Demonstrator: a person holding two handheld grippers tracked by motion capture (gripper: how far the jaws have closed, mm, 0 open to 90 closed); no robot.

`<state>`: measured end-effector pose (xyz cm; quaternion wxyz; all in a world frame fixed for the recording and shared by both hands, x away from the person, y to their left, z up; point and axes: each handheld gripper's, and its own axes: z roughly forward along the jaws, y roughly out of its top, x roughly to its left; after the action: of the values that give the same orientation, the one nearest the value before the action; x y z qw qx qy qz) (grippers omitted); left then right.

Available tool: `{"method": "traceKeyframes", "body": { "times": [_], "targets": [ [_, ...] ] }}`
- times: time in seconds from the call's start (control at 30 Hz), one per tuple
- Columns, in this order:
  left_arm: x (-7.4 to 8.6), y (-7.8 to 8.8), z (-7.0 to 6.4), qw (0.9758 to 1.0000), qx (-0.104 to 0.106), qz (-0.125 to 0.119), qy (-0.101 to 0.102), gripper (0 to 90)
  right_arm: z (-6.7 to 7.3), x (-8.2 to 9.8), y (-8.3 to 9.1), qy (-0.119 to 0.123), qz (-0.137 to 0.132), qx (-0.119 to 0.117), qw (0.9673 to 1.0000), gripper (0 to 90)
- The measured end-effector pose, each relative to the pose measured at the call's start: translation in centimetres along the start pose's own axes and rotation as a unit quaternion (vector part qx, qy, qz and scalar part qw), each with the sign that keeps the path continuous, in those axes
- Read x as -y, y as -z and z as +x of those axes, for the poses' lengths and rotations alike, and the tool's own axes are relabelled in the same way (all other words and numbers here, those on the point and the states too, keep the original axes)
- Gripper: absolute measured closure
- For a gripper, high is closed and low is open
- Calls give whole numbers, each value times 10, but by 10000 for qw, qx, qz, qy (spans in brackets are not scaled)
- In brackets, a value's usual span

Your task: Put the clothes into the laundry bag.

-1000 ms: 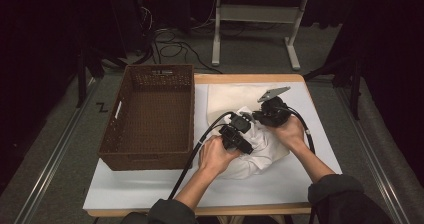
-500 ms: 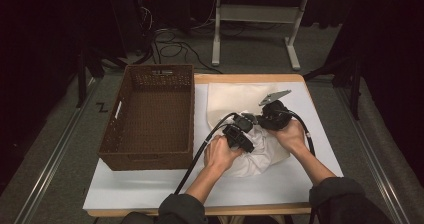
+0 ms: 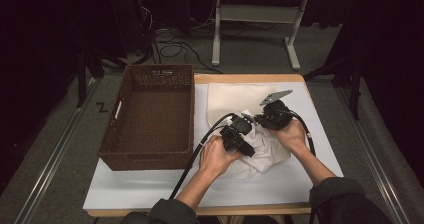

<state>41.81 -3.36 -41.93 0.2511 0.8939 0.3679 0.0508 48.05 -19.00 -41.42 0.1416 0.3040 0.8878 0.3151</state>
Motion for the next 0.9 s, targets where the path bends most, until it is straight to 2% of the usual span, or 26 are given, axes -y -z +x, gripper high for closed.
{"method": "traceKeyframes", "body": {
  "times": [0.07,0.1,0.13,0.2,0.27,0.37,0.5,0.57,0.73,0.77,0.8,0.83,0.9],
  "targets": [
    [1,0,-1,9999,-43,-77,-77,391,-1,0,0,-1,-7,7,10000,883],
    [1,-1,0,9999,-2,-100,-94,533,0,0,0,-4,4,1,10000,883],
    [0,-2,1,9999,26,-125,-78,533,0,0,0,-4,4,1,10000,883],
    [-1,-5,4,9998,96,-190,-3,669,2,0,0,11,14,-12,10000,883],
    [-4,-9,9,9996,119,-230,81,754,4,-1,0,6,25,-41,10000,884],
    [-7,-16,14,9993,142,-256,222,802,6,-2,0,58,23,-74,10000,884],
    [-11,-26,17,9990,41,-305,311,815,7,-2,1,129,-1,-128,9998,885],
    [-13,-28,18,9986,-94,-375,350,815,10,-2,2,182,7,-143,9997,885],
    [-18,-29,17,9976,-493,-430,217,798,10,0,1,196,33,-139,9997,885],
    [-18,-29,16,9976,-513,-422,211,777,9,1,0,192,24,-142,9997,885],
    [-18,-29,16,9977,-517,-397,191,713,8,2,0,153,12,-132,9998,885],
    [-17,-28,15,9976,-545,-392,170,713,8,2,0,153,12,-132,9998,885],
    [-14,-24,15,9981,-482,-360,131,651,7,2,1,109,-6,-129,9999,884]
  ]
}}
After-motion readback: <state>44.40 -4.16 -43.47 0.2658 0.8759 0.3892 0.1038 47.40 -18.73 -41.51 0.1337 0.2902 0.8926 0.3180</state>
